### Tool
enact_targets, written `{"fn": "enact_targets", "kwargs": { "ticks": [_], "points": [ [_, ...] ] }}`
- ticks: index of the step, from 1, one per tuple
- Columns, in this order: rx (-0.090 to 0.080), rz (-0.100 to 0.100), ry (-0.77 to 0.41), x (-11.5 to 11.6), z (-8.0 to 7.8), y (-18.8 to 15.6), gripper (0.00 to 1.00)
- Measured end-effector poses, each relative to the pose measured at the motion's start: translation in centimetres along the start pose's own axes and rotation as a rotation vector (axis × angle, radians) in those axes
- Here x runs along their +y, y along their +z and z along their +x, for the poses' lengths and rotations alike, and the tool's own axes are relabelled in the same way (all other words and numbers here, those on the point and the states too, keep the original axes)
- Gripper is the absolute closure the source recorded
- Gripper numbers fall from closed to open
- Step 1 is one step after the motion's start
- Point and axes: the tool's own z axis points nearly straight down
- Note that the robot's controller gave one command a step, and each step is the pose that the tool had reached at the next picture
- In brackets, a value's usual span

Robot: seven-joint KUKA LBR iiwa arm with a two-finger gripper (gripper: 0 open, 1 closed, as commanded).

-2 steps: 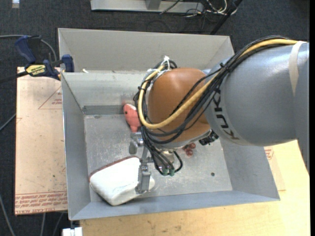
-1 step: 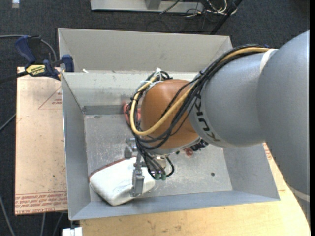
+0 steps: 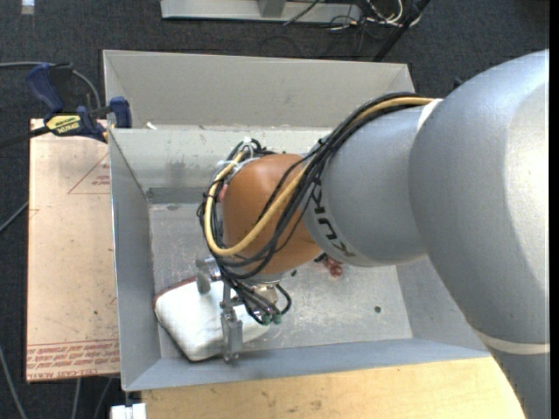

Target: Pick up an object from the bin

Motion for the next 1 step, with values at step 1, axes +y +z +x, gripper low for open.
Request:
{"fn": "enact_targets", "kwargs": {
  "ticks": [1],
  "points": [
    [-0.02, -0.005, -0.305, -4.76, -0.42, 3.06, 1.0]
  ]
}}
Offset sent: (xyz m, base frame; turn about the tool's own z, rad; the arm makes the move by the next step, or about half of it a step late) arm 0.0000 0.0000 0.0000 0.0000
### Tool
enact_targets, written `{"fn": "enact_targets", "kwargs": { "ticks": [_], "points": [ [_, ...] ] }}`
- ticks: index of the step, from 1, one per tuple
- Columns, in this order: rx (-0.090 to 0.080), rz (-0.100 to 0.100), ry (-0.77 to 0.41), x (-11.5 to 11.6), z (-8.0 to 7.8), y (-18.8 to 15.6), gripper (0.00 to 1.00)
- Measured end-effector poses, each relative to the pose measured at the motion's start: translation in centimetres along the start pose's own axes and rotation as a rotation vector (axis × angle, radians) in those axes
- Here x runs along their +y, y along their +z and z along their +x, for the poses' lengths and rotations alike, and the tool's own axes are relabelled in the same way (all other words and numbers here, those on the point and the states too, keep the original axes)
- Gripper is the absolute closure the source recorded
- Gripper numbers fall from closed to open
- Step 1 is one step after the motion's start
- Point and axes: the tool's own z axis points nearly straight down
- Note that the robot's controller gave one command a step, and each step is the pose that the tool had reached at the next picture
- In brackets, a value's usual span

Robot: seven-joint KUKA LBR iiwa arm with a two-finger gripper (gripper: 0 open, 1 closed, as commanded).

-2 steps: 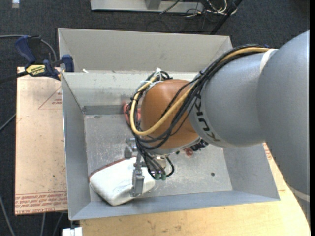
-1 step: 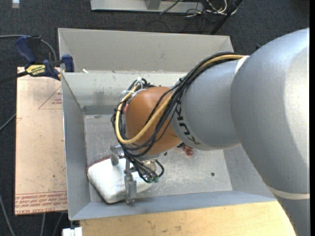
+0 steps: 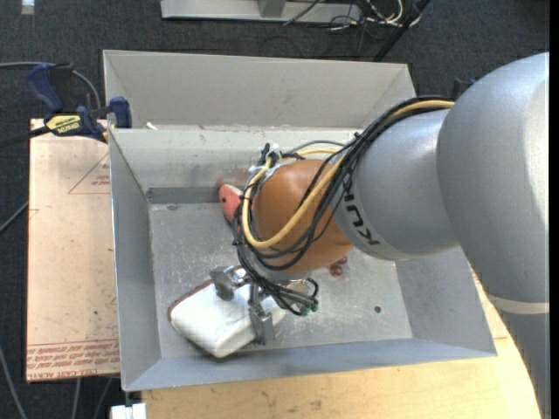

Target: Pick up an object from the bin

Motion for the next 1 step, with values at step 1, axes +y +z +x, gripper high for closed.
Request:
{"fn": "enact_targets", "kwargs": {
  "ticks": [1],
  "points": [
    [0.0, 0.0, 0.0, 0.0, 0.0, 0.0, 1.0]
  ]
}}
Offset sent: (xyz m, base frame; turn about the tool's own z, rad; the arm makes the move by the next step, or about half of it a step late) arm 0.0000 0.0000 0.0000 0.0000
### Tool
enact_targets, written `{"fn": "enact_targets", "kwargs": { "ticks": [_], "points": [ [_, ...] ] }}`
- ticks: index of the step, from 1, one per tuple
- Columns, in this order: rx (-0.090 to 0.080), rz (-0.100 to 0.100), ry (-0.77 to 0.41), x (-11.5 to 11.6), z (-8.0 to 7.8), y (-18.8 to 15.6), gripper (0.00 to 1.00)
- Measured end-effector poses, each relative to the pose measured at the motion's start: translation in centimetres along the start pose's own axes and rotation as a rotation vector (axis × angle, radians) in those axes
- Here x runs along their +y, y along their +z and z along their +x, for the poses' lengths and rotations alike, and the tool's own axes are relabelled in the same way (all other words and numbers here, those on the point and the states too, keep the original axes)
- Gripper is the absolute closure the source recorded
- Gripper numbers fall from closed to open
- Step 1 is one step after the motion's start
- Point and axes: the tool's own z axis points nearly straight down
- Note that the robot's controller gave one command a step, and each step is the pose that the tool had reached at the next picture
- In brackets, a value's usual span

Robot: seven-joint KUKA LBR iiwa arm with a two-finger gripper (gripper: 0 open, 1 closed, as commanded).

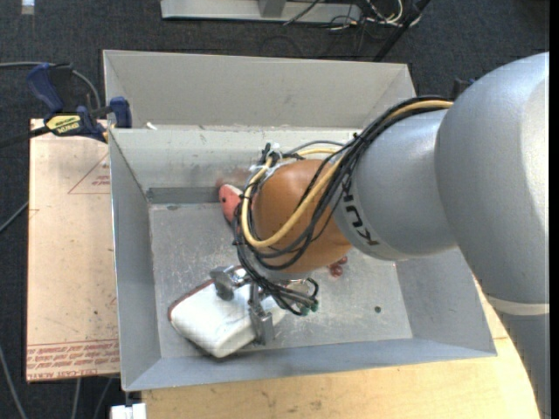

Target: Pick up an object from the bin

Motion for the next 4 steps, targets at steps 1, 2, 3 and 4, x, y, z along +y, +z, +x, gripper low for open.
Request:
{"fn": "enact_targets", "kwargs": {
  "ticks": [1, 2, 3, 4],
  "points": [
    [0.0, 0.0, 0.0, 0.0, 0.0, 0.0, 1.0],
    [0.0, -0.001, 0.0, 0.01, 0.0, 0.0, 1.0],
    [0.0, -0.001, 0.0, 0.01, 0.0, 0.0, 1.0],
    [0.0, -0.001, 0.0, 0.0, 0.0, 0.01, 1.0]
  ]
}}
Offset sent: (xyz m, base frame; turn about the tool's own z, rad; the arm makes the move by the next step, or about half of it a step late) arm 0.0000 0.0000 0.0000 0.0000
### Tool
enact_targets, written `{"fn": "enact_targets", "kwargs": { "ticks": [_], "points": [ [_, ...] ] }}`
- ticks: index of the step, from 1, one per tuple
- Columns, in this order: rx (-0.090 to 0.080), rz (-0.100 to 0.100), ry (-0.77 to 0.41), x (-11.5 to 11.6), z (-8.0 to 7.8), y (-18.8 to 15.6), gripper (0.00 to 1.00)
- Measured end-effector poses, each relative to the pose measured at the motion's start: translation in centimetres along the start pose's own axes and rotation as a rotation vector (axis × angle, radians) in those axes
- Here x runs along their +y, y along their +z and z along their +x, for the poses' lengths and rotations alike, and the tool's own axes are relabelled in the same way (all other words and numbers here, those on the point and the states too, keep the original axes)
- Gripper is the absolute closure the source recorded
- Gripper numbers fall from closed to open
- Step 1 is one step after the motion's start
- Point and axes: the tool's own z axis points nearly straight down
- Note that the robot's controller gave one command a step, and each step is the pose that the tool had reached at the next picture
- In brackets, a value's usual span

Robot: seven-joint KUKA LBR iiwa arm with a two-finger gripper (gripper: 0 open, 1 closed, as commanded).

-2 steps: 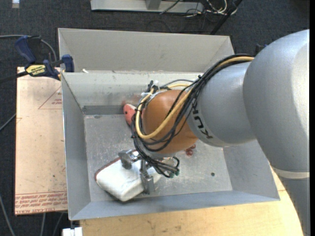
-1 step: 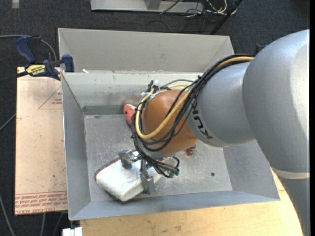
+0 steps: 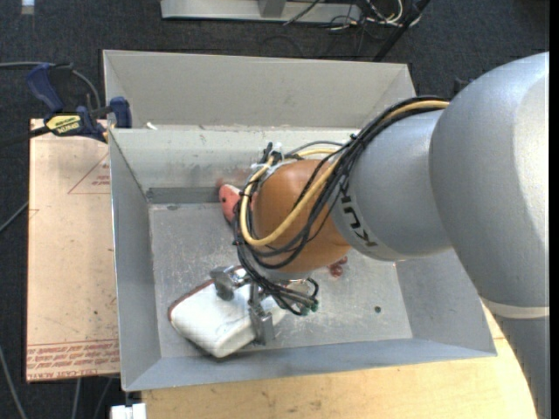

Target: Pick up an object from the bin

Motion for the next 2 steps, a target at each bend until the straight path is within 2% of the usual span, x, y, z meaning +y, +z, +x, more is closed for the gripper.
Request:
{"fn": "enact_targets", "kwargs": {
  "ticks": [2],
  "points": [
    [0.0, 0.0, 0.0, 0.01, 0.0, 0.0, 1.0]
  ]
}}
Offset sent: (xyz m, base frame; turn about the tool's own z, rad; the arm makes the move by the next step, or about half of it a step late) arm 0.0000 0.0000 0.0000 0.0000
